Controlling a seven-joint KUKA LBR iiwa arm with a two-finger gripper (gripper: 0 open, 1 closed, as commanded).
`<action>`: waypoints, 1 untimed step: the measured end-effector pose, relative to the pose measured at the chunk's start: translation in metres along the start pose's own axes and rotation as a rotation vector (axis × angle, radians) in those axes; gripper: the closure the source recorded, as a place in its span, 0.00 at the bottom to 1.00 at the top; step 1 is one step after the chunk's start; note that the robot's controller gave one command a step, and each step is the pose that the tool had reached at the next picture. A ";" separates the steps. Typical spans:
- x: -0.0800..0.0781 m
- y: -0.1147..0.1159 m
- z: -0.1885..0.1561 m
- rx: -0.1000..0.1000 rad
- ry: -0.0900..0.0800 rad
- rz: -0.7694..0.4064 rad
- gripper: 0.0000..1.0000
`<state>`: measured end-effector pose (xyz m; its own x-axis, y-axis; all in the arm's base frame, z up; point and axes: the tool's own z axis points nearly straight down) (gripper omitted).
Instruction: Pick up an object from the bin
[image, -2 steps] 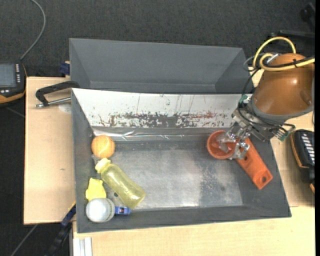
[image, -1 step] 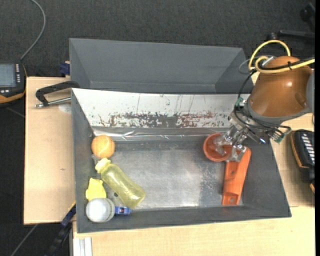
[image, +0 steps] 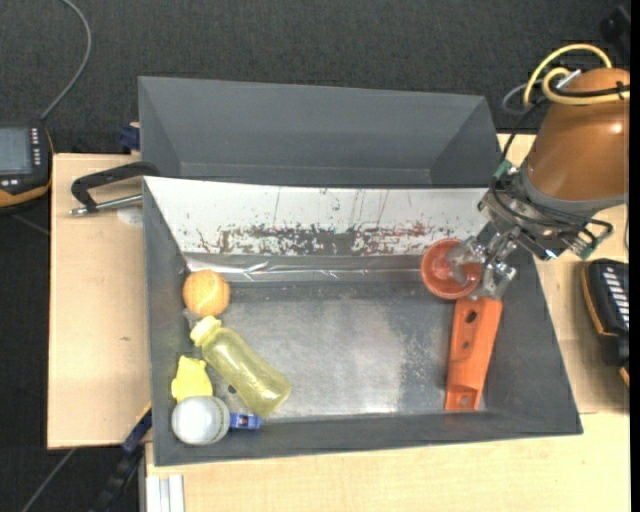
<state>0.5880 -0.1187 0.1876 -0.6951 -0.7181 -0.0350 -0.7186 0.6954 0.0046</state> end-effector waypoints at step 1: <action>-0.022 0.008 -0.045 -0.004 0.001 0.031 1.00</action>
Offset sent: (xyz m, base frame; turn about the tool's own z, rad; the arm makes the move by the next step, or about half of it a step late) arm -0.0934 0.0526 -0.0063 -0.4327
